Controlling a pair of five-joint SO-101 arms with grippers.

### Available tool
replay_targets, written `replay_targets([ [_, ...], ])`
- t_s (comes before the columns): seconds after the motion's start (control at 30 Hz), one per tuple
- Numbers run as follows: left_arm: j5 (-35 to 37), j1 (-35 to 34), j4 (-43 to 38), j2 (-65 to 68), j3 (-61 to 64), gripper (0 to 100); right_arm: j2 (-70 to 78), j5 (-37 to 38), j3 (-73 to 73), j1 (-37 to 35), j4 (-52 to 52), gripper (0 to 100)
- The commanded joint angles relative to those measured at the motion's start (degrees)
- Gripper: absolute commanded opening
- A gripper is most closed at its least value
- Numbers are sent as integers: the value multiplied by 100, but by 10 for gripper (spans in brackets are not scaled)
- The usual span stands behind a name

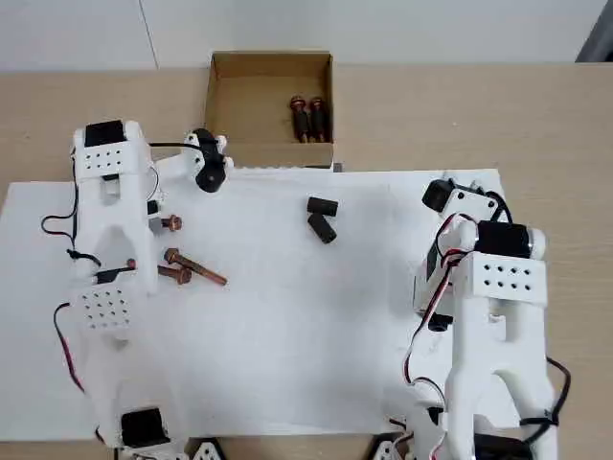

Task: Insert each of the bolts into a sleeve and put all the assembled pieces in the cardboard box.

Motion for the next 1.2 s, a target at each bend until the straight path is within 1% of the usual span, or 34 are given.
replay_targets([
  [0.0, -835, 202, 62, 105, -312, 81, -198, -26, -26, 48, -40, 3],
  [0.13, -835, 264, 70, 220, -462, 4, -198, -18, -35, 48, -31, 3],
  [0.23, -835, 264, 79, 220, -470, 6, -198, -18, -35, 48, -31, 3],
  [0.33, -835, 264, 334, 176, -646, 6, -198, -18, -35, 48, -22, 3],
  [0.43, -826, 273, 352, 35, -743, 6, -207, -18, -35, 48, -13, 3],
  [0.57, -800, 316, 352, -501, -637, 6, -233, -18, -237, 31, 136, 3],
  [0.7, -457, 466, 352, -1319, -207, 6, -453, -9, -712, 4, 356, 4],
  [0.83, -141, 703, 352, -2259, 462, 6, -822, 413, -756, 4, 365, 4],
  [0.93, 290, 897, 352, -2919, 1007, 6, -1103, 545, -756, 4, 453, 4],
  [1.03, 958, 1073, 352, -3516, 1429, 6, -1376, 633, -756, 13, 505, 3],
  [1.1, 1644, 1204, 352, -3895, 1675, 6, -1613, 624, -756, 13, 549, 3],
  [1.17, 2479, 1301, 352, -4299, 1912, 6, -1877, 615, -747, 40, 558, 3],
])
